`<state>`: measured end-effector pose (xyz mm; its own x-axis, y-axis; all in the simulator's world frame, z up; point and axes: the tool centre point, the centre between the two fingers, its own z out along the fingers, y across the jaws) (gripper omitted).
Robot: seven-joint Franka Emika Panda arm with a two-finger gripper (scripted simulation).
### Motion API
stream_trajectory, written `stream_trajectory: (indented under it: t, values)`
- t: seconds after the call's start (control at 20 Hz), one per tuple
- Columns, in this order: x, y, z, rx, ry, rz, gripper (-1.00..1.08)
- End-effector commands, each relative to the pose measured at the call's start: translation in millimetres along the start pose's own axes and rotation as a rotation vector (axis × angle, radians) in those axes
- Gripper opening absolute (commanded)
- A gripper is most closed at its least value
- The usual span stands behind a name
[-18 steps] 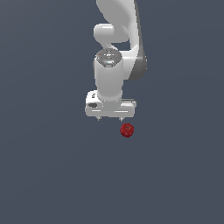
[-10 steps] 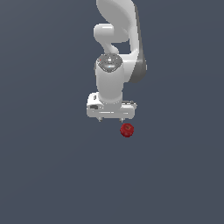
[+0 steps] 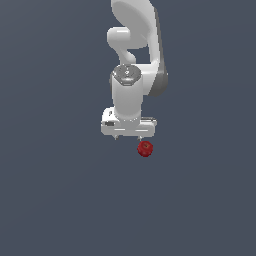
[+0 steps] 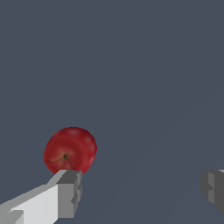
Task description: Pick up the object and move it to a goal position.
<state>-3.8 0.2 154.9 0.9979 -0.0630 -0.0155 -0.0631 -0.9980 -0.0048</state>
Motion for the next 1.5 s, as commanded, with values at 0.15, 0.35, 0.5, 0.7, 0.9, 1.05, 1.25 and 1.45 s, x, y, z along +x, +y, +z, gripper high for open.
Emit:
stream_trajectory:
  t: [0.15, 0.35, 0.5, 0.7, 0.9, 1.05, 1.25, 1.45]
  values:
    - [-1.7, -14.3, 10.1, -0.001, 0.002, 0.03, 1.0]
    - [-4.3, -31.0, 21.9, -0.002, 0.005, 0.068, 1.0]
    - [-7.3, -46.4, 32.9, -0.002, 0.008, 0.103, 1.0]
    - [-11.5, -63.6, 45.2, -0.003, 0.012, 0.142, 1.0]
    - [-14.9, -75.3, 53.7, -0.003, 0.014, 0.17, 1.0]
    - [-16.6, -80.7, 57.6, -0.003, 0.015, 0.182, 1.0]
    - [-17.5, -83.4, 59.5, -0.003, 0.016, 0.188, 1.0]
    - [-17.5, -82.9, 62.5, -0.003, 0.015, 0.185, 1.0]
